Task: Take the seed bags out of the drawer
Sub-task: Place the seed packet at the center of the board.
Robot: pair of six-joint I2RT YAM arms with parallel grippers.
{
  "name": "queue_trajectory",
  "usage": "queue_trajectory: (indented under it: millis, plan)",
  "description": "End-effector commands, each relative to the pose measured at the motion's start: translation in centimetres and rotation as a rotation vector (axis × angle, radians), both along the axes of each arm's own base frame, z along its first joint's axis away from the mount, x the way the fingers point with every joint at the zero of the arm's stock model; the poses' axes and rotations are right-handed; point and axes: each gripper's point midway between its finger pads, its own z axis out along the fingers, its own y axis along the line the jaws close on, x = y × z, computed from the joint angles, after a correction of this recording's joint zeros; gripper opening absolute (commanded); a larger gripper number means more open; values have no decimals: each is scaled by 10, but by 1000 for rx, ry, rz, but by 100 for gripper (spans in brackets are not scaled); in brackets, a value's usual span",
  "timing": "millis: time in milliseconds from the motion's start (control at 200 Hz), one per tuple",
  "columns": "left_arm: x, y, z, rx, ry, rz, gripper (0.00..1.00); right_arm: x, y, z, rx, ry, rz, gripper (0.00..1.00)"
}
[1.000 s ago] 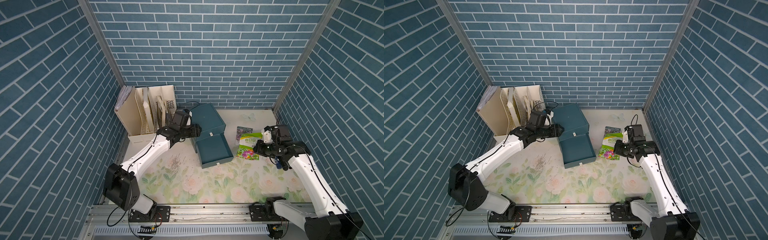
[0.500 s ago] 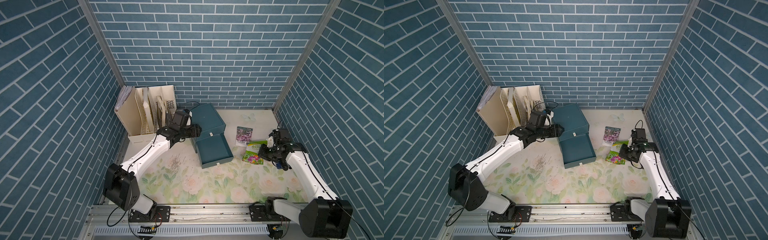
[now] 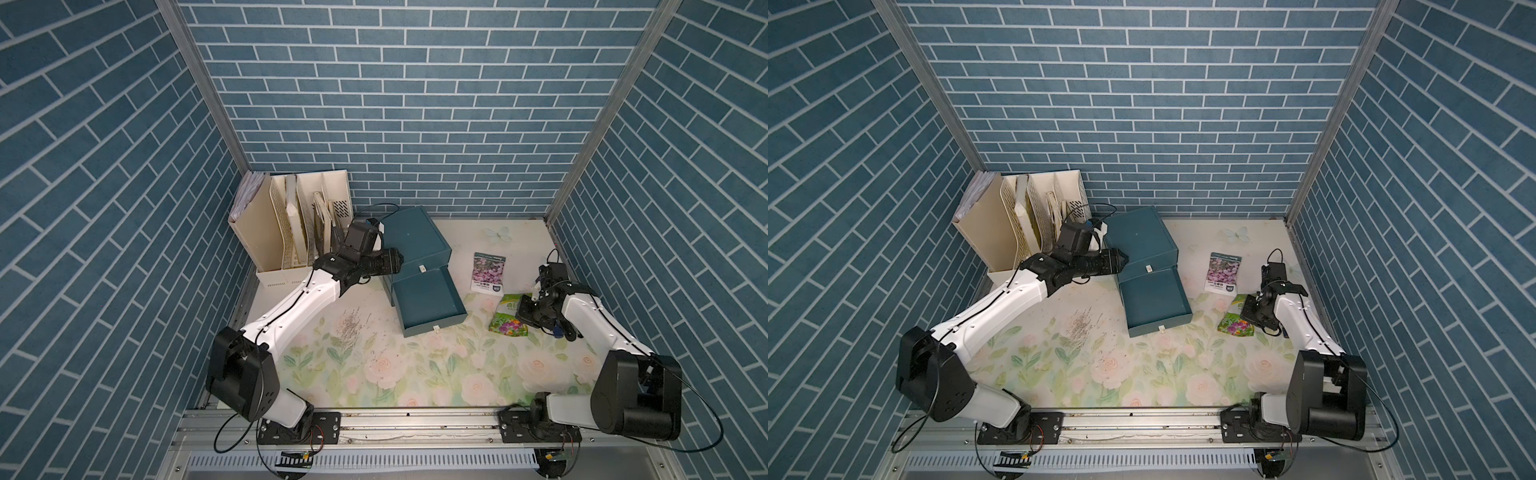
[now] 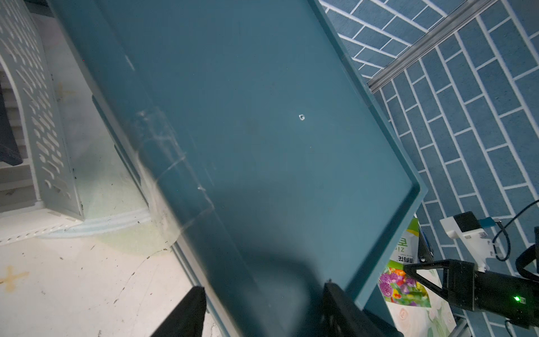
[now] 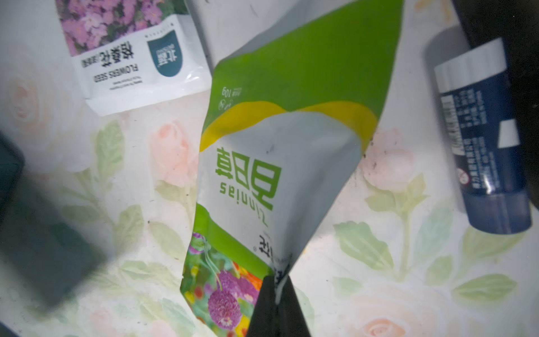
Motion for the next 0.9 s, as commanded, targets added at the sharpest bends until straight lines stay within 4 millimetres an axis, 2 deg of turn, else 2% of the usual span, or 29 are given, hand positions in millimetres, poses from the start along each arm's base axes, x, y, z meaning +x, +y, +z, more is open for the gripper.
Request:
queue_trajectory:
  millis: [0, 170, 300, 545, 765, 875, 895]
  plan:
    - [-21, 12, -41, 105, 131, -15, 67, -3, -11, -10, -46, 23, 19, 0]
    - [-21, 12, -41, 107, 130, -16, 67, -11, -19, -24, -68, 71, 11, 0]
    - [-21, 12, -42, 108, 131, -13, 67, -16, -25, -30, -92, 93, 2, 9]
    - [-20, 12, -43, 113, 132, -13, 67, -15, -28, -22, -112, 70, -3, 28]
    - [-20, 12, -44, 114, 134, -15, 67, -14, -22, -14, -77, 42, 6, 43]
    - [-20, 12, -44, 115, 136, -15, 67, -11, -19, -4, -64, 7, 9, 48]
    - [-20, 12, -43, 115, 133, -16, 67, -10, -13, -1, -34, -4, 19, 49]
